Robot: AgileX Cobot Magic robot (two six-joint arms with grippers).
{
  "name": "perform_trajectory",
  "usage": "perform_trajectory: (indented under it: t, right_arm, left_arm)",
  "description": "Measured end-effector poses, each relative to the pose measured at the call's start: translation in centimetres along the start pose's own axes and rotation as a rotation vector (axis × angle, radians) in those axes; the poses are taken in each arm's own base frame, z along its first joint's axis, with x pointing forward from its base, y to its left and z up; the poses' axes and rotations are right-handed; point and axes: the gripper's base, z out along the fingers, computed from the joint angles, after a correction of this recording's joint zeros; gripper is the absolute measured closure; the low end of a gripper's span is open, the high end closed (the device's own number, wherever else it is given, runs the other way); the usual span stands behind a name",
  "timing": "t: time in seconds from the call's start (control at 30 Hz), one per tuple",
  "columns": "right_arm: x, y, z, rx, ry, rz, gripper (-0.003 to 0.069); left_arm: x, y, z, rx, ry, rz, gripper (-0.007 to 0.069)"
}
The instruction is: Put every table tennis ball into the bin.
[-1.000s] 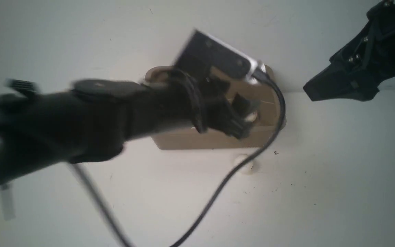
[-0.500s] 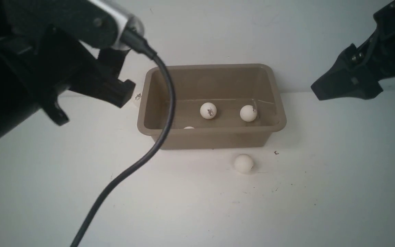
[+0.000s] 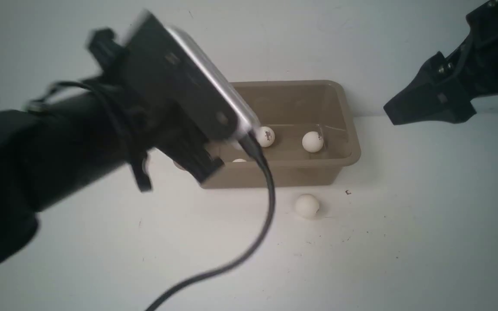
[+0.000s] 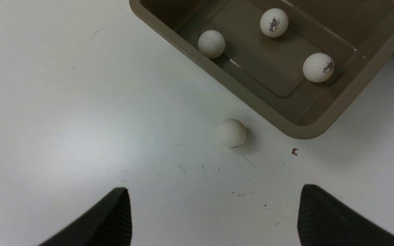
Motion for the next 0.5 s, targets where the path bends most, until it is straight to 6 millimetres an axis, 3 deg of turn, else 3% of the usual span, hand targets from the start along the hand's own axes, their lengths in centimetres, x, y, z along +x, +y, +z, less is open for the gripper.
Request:
perform_trajectory:
  t: [0.27,0.5]
  right_arm:
    - [0.0,0.0,0.0,0.001,0.0,-0.019,0.0069]
    - [0.0,0.0,0.0,0.005,0.003,-0.026,0.0069]
  left_arm:
    - [1.6,-0.1,1.4,-0.02,0.134,0.484,0.0209]
    - [0.9,0.1,0.6,-0.02,0.084,0.531,0.0209]
